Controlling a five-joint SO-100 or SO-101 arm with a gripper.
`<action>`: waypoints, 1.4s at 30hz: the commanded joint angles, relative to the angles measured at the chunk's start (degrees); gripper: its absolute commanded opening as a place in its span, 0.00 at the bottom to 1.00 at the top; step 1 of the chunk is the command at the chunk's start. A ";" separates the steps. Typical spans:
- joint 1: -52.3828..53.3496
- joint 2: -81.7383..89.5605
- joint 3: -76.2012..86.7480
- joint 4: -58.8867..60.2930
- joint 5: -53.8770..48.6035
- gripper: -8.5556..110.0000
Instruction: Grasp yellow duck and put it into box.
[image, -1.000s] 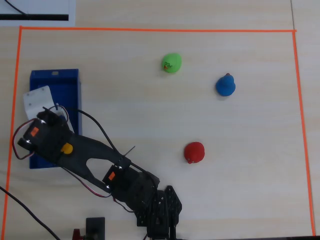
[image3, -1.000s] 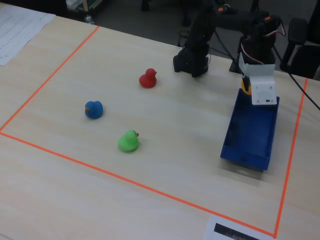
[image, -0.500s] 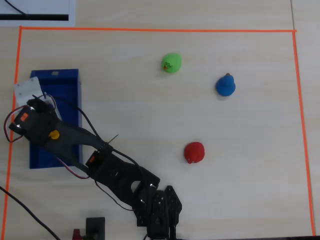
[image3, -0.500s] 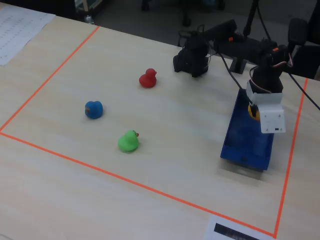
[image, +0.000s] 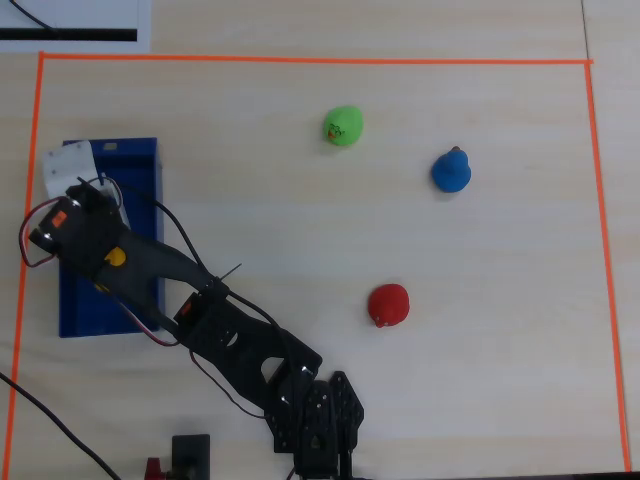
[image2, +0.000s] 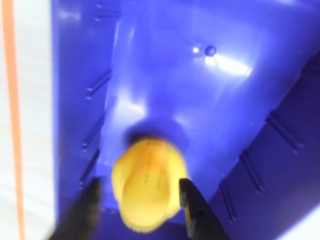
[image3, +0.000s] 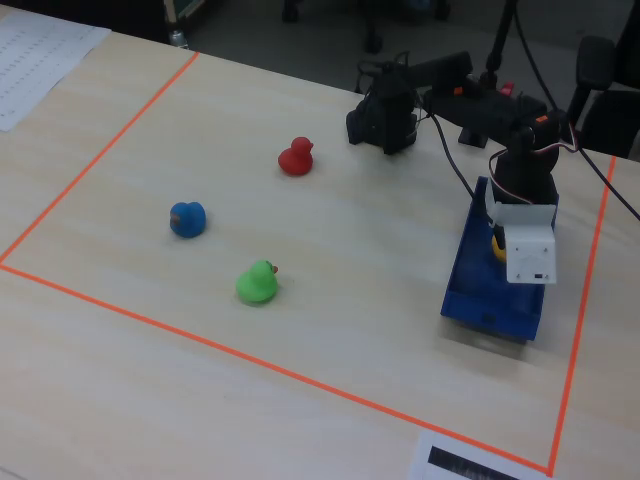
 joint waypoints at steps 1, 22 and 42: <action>0.70 1.85 -3.25 0.70 0.09 0.31; 9.14 25.05 1.93 3.25 -9.40 0.07; 50.80 104.15 107.67 -19.86 -22.24 0.07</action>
